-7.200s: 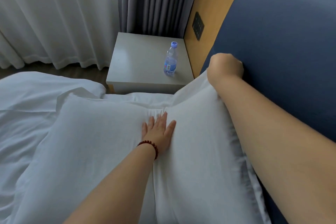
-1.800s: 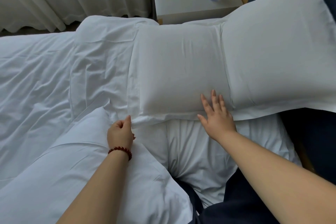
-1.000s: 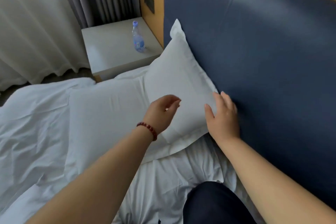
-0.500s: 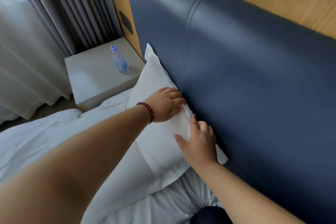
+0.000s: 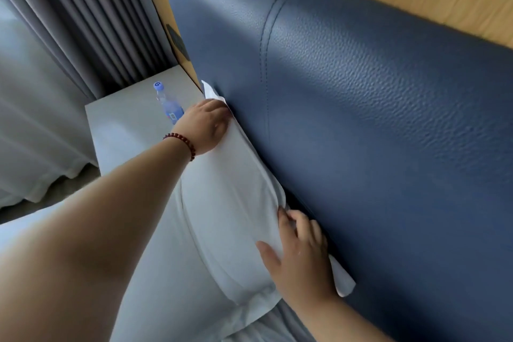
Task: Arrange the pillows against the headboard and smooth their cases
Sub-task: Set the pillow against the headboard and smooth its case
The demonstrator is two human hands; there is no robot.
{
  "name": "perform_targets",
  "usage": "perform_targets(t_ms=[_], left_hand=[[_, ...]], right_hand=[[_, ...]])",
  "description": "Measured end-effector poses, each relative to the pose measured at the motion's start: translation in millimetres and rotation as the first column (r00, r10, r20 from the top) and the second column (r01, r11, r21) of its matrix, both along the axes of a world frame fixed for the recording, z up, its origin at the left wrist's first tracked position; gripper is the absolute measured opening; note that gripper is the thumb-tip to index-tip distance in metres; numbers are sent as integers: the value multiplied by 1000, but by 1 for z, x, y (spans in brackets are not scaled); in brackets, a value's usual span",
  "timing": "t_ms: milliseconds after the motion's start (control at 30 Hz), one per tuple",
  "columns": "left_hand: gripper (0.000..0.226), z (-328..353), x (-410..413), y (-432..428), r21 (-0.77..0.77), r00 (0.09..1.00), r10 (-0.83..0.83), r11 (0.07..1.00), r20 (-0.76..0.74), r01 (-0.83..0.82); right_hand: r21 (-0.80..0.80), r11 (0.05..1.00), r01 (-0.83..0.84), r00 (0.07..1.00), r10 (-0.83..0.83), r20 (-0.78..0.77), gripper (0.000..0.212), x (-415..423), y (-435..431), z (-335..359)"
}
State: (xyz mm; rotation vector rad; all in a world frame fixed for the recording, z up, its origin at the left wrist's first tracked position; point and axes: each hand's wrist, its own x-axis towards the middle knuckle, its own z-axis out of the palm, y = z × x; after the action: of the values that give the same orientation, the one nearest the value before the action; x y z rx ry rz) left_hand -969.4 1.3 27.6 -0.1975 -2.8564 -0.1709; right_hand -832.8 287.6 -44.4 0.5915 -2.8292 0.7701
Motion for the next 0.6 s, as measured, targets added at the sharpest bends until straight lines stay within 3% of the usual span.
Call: perform_targets(t_ms=[100,333,600], left_hand=[[51,-2,0,-11,-63,996,-14,998,89,19],[67,6,-2,-22,-57,991,31,998,131,-24],[59,2,4,-34,-16,994,-7,1000,109,9]], right_hand=[[1,1000,-7,1000,7,-12,64,-1,-4,-3],[-17,1000,-14,1000,13,-4,63,1,-7,-4],[-24,1000,-7,999,6,-36,59,0,-7,-5]])
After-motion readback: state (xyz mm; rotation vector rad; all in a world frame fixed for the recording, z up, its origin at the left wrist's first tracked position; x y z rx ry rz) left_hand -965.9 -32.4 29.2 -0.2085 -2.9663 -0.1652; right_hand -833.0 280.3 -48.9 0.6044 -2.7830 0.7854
